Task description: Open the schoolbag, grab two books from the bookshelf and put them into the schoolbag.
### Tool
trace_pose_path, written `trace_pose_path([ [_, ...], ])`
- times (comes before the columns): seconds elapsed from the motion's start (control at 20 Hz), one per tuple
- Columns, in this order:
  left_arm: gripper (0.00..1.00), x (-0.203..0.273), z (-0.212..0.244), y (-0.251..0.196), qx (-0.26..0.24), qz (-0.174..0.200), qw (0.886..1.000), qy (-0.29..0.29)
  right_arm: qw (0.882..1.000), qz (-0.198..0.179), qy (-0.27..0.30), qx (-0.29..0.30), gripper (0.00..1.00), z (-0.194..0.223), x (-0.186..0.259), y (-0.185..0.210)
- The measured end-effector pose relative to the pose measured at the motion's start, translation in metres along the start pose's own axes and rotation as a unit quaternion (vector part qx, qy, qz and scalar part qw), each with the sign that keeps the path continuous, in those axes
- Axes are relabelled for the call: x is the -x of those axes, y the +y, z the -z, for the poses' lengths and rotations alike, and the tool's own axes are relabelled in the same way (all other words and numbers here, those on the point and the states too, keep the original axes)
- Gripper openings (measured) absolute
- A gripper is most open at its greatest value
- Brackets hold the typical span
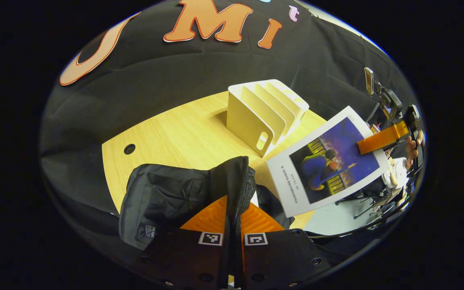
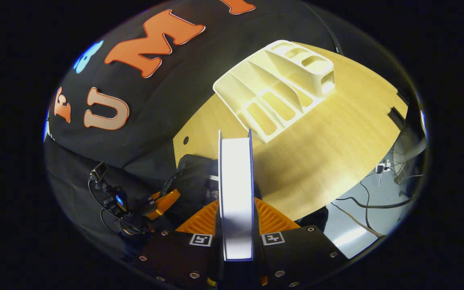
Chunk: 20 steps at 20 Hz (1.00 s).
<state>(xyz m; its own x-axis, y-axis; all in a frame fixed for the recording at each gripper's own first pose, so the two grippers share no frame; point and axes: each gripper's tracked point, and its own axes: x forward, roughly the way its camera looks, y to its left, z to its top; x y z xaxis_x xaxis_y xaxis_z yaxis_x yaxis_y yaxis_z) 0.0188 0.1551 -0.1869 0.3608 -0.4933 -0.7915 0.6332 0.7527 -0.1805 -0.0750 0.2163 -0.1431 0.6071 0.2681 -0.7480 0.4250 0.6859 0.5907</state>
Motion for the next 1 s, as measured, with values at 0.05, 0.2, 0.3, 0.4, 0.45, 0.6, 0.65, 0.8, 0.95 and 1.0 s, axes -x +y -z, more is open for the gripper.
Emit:
trace_pose_path([
  [0.05,0.06,0.0,-0.002,0.001,0.001,-0.001,1.0,-0.002,1.0,-0.016,0.002,-0.001,0.3,0.006,-0.008,0.005],
  [0.2,0.06,0.001,-0.007,0.003,0.005,-0.003,1.0,-0.011,0.998,-0.056,0.002,-0.009,0.3,0.017,-0.041,0.021],
  [0.3,0.06,0.001,-0.009,0.001,0.011,-0.004,1.0,-0.014,0.997,-0.075,0.014,-0.02,0.3,0.029,-0.061,0.027],
  [0.4,0.06,0.002,-0.011,0.002,0.008,-0.005,1.0,-0.017,0.995,-0.093,0.013,-0.024,0.3,0.034,-0.078,0.033],
  [0.45,0.06,0.003,-0.013,0.002,0.007,-0.005,1.0,-0.02,0.994,-0.104,0.01,-0.028,0.3,0.035,-0.088,0.037],
  [0.6,0.06,0.006,-0.018,-0.003,0.007,0.0,1.0,-0.023,0.991,-0.128,0.009,-0.047,0.3,0.046,-0.114,0.044],
  [0.65,0.06,0.007,-0.017,-0.008,0.01,0.006,1.0,-0.021,0.988,-0.139,0.009,-0.058,0.3,0.045,-0.123,0.046],
  [0.8,0.06,0.005,-0.024,-0.017,0.001,0.01,1.0,-0.022,0.978,-0.178,0.009,-0.106,0.3,0.051,-0.153,0.049],
  [0.95,0.06,0.004,-0.028,-0.027,-0.006,0.02,1.0,-0.02,0.972,-0.198,0.014,-0.126,0.3,0.064,-0.174,0.057],
  [1.0,0.05,0.004,-0.03,-0.03,-0.009,0.021,1.0,-0.019,0.971,-0.202,0.014,-0.126,0.3,0.067,-0.179,0.06],
])
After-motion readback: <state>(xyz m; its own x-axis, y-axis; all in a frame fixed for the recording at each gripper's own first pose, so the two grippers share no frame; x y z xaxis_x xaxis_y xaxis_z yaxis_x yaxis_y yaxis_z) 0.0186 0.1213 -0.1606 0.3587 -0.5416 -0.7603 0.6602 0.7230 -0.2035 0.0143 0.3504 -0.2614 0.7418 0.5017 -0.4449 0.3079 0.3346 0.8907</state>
